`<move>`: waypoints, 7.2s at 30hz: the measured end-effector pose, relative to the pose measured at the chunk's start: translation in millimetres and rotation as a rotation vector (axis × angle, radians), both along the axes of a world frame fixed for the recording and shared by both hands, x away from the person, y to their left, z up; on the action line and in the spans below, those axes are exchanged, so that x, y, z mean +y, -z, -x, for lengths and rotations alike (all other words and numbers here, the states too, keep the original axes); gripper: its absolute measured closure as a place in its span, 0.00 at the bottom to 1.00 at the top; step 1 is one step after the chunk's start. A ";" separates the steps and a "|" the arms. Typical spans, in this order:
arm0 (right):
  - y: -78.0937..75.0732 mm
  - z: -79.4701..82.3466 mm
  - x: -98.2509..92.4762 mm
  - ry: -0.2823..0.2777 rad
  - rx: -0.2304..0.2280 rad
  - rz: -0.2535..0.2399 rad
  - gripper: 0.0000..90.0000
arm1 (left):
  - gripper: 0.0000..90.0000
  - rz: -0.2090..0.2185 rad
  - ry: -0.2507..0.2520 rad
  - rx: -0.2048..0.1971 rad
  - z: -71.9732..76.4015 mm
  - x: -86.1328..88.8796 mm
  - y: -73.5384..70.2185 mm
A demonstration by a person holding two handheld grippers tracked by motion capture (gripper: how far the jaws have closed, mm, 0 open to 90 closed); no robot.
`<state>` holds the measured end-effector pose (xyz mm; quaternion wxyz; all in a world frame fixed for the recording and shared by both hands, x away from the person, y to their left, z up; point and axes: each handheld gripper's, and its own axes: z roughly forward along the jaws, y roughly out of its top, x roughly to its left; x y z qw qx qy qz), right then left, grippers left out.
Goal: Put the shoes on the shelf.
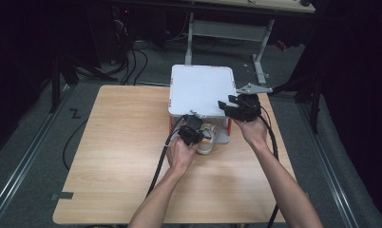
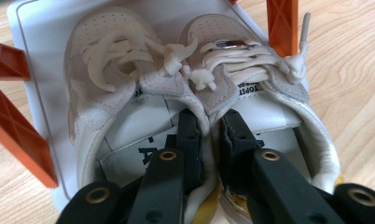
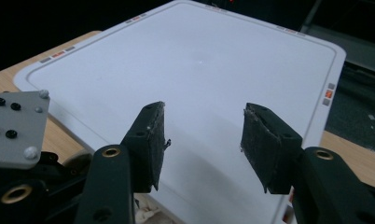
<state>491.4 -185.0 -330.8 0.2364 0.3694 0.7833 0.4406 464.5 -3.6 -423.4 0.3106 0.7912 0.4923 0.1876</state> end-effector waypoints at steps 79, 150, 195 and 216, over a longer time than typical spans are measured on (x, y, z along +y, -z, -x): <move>19.6 -23.0 14.8 0.000 0.019 0.031 0.57 | 0.26 -0.031 -0.113 0.053 47.9 4.6 23.7; 19.6 -23.6 14.8 -0.012 0.018 0.033 0.59 | 0.29 0.004 -0.144 -0.085 2.9 -2.6 44.0; 0.1 30.4 -37.2 -0.002 0.001 -0.050 0.53 | 0.34 0.220 -0.077 -0.220 82.0 149.9 -25.8; 43.1 79.6 -90.1 0.058 0.042 -0.080 0.53 | 0.34 0.186 -0.110 -0.174 100.9 177.4 -0.3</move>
